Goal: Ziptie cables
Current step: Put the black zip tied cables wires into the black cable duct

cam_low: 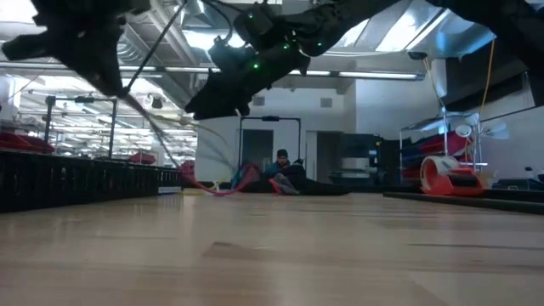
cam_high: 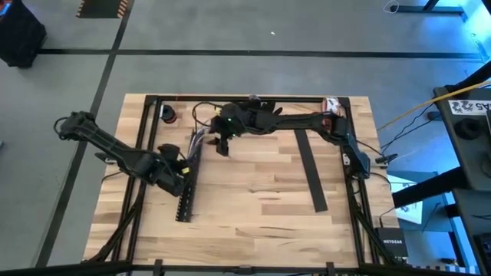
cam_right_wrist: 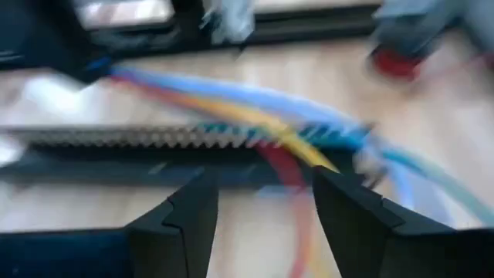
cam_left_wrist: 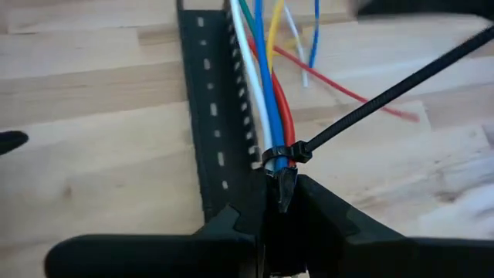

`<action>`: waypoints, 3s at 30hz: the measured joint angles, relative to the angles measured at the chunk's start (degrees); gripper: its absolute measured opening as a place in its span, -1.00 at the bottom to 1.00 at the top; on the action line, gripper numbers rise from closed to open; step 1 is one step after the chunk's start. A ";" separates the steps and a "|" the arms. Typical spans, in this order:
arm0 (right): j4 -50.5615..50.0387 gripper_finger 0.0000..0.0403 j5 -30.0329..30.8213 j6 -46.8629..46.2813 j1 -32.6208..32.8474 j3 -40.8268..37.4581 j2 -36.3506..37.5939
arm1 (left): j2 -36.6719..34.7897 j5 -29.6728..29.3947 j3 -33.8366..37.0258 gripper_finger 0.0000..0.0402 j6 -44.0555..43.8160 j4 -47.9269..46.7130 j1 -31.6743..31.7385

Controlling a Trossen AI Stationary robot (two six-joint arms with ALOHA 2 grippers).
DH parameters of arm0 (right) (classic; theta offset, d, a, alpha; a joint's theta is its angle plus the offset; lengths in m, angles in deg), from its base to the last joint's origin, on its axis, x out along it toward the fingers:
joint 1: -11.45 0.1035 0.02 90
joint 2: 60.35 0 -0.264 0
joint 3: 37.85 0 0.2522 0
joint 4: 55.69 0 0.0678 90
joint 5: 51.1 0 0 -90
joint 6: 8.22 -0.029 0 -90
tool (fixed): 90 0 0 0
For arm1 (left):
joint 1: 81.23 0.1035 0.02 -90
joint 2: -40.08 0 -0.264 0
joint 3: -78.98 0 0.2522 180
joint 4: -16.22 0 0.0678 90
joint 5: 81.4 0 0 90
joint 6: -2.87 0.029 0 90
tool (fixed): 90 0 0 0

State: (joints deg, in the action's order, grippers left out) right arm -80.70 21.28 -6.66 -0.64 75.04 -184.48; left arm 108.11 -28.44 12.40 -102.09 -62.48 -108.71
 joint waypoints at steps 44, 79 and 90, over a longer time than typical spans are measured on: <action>15.47 0.00 10.51 0.25 1.94 8.22 -12.82 | 7.38 5.46 -1.90 -0.76 -7.75 -0.22 -8.70; 7.93 0.00 6.95 0.25 1.98 8.13 -12.84 | 19.52 13.23 -1.86 -0.76 -16.27 1.61 -12.61; 7.66 0.00 6.83 0.57 1.96 8.13 -12.84 | 22.60 14.69 -1.88 -0.76 -15.85 10.54 -13.38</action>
State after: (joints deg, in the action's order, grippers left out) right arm -73.04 28.11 -6.09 1.32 83.17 -197.32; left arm 130.71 -13.75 10.53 -117.95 -51.94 -122.09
